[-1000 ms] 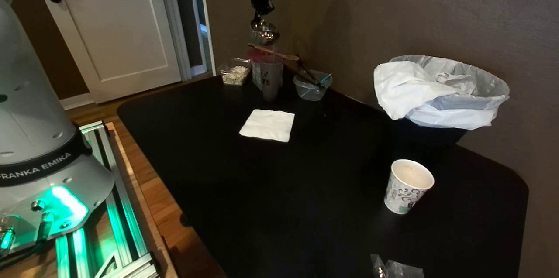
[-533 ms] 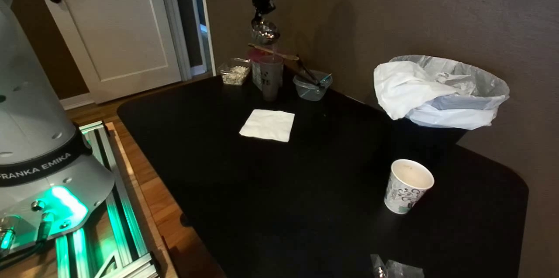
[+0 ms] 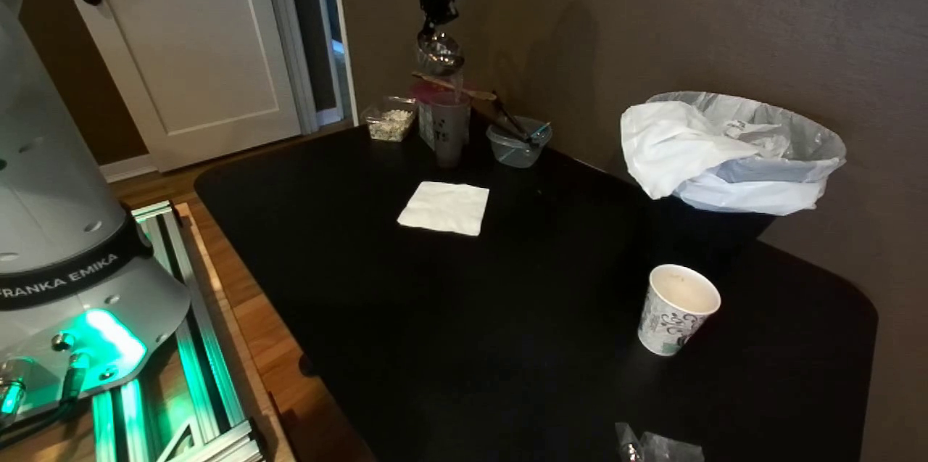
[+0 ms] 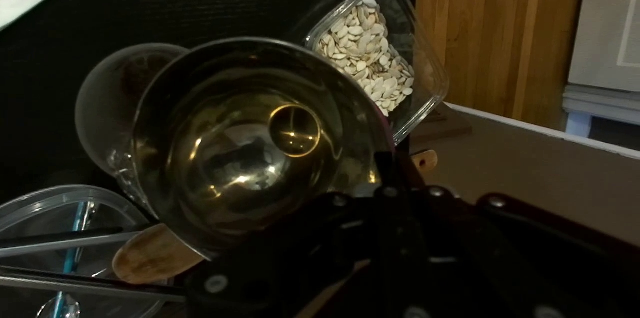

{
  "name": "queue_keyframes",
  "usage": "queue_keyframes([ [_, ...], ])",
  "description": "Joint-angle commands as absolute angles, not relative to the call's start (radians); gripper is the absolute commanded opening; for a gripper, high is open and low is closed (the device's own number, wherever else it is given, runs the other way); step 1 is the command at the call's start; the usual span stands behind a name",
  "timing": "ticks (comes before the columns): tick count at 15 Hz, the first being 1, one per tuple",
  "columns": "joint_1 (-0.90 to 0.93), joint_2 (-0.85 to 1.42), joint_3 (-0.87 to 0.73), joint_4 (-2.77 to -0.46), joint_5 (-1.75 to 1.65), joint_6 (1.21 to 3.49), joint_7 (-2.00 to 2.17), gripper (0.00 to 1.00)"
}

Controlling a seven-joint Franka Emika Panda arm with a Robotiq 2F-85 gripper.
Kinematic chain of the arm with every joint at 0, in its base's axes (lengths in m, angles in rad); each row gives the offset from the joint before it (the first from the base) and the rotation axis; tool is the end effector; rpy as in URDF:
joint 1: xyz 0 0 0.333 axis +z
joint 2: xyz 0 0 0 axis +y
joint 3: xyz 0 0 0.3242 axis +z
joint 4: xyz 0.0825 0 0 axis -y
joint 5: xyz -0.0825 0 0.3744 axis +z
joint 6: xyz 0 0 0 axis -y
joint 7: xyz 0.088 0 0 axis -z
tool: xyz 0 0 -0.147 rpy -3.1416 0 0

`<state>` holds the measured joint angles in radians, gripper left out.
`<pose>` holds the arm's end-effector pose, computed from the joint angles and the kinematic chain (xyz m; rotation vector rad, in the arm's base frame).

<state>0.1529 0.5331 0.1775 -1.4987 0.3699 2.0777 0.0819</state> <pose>0.6632 0.2409 0.3476 -2.7225 -0.0654 0.0508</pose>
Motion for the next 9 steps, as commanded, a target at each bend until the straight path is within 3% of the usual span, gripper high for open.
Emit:
queue_keyframes([
  [1,0.131,0.497,0.195,-1.545,0.413,2.089,0.046,0.01],
  [9,0.119,0.495,0.202,-1.552,0.445,2.084,0.02,0.01],
])
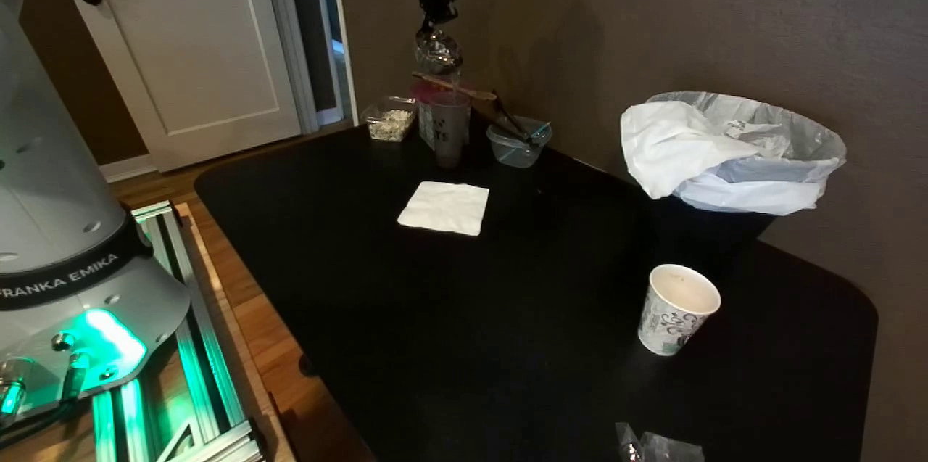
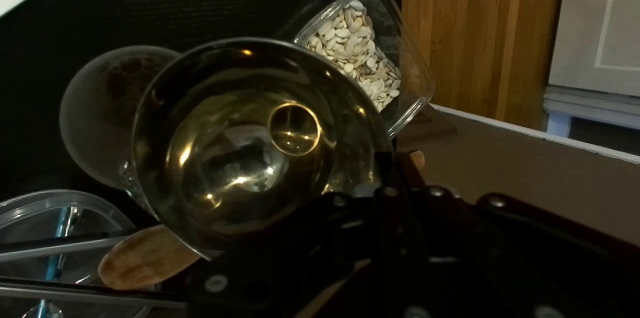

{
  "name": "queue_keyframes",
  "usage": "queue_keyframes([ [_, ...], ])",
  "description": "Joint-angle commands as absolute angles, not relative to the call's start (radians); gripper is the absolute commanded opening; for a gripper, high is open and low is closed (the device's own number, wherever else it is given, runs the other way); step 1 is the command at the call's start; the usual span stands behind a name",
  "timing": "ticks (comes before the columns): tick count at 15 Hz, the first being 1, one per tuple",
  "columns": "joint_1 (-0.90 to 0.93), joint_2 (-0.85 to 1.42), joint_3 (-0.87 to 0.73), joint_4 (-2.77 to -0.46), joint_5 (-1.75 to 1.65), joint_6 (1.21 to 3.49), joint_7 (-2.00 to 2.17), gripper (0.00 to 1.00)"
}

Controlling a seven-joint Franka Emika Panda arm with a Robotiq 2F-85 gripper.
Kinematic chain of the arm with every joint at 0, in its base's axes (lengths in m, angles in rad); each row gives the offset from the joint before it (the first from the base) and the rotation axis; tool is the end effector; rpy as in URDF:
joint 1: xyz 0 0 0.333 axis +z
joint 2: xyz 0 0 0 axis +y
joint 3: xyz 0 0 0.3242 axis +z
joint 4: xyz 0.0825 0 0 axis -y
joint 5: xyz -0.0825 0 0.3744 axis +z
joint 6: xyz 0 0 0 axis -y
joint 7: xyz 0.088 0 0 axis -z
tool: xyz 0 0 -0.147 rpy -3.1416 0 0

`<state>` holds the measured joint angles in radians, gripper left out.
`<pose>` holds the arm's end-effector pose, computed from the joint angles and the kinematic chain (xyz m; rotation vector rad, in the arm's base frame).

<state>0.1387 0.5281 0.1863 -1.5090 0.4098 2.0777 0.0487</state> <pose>0.6620 0.2393 0.3483 -2.6848 -0.0739 0.0560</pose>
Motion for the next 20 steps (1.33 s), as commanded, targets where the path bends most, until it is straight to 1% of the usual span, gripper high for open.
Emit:
queue_keyframes([
  [1,0.118,0.494,0.203,-1.554,0.448,2.084,0.018,0.01],
  [20,0.083,0.49,0.217,-1.565,0.521,2.062,-0.045,0.01],
])
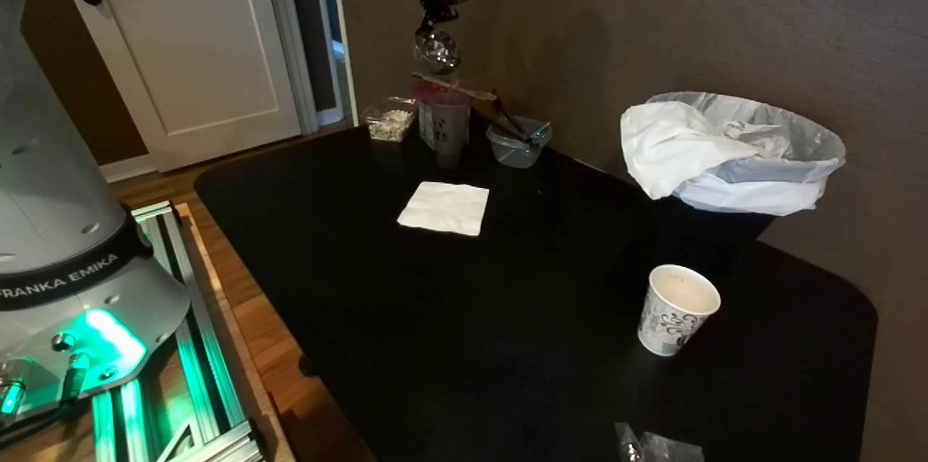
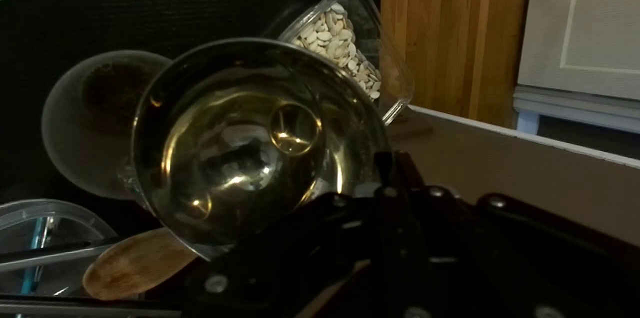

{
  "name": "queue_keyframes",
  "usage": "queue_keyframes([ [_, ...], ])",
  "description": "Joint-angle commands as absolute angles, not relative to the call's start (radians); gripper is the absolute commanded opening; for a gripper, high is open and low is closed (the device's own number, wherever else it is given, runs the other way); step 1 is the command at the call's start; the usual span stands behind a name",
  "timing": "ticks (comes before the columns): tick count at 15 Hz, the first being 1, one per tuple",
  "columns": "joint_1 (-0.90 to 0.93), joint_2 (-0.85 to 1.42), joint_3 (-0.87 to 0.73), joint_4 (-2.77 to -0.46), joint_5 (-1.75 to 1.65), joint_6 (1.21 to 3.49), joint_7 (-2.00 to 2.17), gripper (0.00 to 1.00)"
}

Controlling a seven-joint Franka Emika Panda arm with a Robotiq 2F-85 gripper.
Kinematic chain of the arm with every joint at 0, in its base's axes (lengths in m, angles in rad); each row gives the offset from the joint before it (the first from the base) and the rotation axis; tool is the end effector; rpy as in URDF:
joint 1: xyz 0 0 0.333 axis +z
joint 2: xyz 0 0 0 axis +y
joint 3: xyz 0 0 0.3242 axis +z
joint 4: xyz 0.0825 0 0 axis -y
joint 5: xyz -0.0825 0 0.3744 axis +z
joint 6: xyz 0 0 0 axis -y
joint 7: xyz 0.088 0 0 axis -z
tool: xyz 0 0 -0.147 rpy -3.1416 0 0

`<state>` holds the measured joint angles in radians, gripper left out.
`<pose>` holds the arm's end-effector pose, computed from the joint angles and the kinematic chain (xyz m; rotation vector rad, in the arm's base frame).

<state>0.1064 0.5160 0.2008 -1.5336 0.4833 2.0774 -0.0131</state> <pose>0.6603 0.2311 0.3492 -2.6174 -0.0788 0.0613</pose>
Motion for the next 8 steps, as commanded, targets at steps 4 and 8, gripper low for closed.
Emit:
queue_keyframes([
  [4,0.074,0.492,0.22,-1.566,0.539,2.056,-0.06,0.01],
  [8,0.065,0.494,0.223,-1.571,0.555,2.05,-0.076,0.01],
])
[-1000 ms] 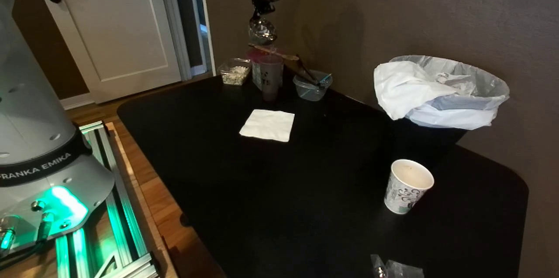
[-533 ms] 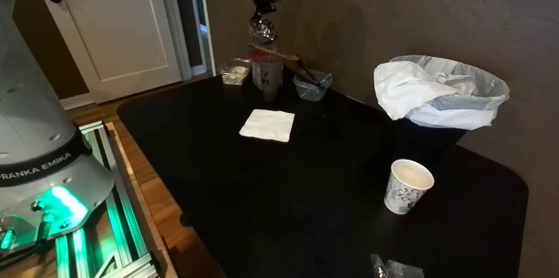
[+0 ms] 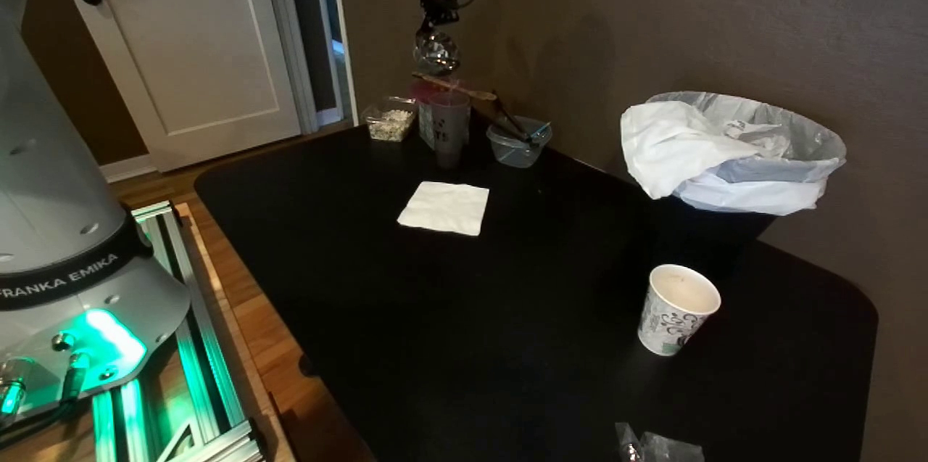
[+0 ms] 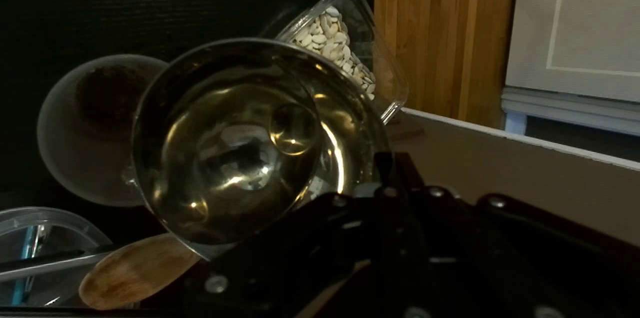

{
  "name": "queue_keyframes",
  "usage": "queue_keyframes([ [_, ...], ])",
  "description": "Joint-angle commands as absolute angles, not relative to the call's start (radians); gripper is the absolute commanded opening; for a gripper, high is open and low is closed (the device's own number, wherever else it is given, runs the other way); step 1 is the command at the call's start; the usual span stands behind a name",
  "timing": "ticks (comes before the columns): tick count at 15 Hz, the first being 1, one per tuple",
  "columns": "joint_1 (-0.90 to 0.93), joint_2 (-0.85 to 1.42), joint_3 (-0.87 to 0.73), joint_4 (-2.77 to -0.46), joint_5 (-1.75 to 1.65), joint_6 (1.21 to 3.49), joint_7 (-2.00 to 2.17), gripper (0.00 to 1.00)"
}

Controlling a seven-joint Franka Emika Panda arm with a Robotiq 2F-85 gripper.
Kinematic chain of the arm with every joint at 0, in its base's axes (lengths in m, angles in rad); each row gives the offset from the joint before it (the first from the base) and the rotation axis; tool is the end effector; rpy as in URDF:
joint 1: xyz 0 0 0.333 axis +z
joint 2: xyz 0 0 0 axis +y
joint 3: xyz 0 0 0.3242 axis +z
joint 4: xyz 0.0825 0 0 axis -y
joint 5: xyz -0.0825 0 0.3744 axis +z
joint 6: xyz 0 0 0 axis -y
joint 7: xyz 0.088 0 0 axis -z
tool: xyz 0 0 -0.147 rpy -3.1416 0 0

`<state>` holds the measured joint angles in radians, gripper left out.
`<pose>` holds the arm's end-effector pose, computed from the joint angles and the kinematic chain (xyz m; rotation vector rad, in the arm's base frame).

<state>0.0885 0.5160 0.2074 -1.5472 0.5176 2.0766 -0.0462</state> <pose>0.6597 0.2253 0.3448 -2.5865 -0.0797 0.0695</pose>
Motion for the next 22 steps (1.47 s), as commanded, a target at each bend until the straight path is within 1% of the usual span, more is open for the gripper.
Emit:
queue_keyframes([
  [1,0.062,0.495,0.224,-1.57,0.561,2.047,-0.081,0.01],
  [22,0.021,0.517,0.216,-1.544,0.681,1.93,-0.166,0.01],
])
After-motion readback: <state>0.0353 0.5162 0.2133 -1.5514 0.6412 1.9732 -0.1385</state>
